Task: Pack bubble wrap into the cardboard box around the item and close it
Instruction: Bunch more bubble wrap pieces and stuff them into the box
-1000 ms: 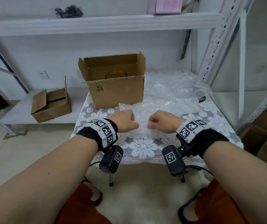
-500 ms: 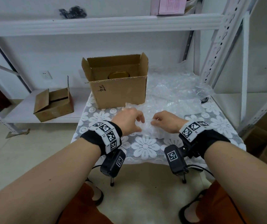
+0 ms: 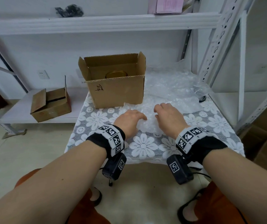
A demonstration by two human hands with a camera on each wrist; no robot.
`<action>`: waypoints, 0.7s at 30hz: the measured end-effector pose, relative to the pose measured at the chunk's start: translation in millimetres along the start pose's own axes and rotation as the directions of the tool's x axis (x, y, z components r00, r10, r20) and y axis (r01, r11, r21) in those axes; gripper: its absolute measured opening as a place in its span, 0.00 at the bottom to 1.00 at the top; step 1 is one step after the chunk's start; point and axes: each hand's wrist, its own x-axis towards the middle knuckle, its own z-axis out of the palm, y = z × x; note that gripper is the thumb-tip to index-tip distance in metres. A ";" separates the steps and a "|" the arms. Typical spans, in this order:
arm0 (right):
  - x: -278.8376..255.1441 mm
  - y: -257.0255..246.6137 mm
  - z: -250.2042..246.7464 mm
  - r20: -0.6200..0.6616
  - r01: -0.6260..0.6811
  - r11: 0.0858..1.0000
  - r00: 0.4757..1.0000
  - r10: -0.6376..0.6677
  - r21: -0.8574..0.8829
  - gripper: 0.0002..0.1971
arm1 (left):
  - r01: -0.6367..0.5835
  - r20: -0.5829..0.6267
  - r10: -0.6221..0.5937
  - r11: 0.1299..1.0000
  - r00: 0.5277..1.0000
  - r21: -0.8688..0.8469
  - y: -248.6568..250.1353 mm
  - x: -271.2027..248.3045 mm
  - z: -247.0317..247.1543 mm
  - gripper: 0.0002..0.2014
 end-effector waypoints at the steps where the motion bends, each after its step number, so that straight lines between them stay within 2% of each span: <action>1: -0.2 -0.2 -0.2 -0.032 0.047 0.999 0.998 -0.048 -0.015 0.10 | 0.002 0.001 -0.002 1.000 1.000 0.009 0.5 1.7 0.5 0.26; 4: -3.9 -2.9 -2.3 -0.026 0.130 0.991 0.991 -0.130 0.005 0.11 | 0.017 -0.014 -0.016 0.998 1.000 0.056 3.2 6.0 0.0 0.25; 8: -10.9 -5.9 -4.1 0.155 0.143 0.990 0.978 -0.143 0.007 0.17 | 0.045 -0.013 -0.044 0.991 0.999 0.128 7.2 8.3 -3.9 0.20; 13: -11.8 -7.7 -9.6 0.283 0.168 0.985 0.944 -0.169 0.028 0.16 | 0.123 0.078 -0.132 0.987 0.988 0.108 7.4 5.6 -13.9 0.18; 17: -6.7 -16.9 -18.7 0.381 0.040 0.988 0.920 -0.094 0.149 0.16 | 0.191 0.220 -0.194 0.981 0.956 0.037 6.5 3.8 -23.5 0.19; 21: -2.4 -22.2 -18.4 0.461 -0.110 0.957 0.887 -0.027 0.269 0.15 | 0.228 0.305 -0.205 0.973 0.930 -0.043 5.6 1.3 -23.5 0.19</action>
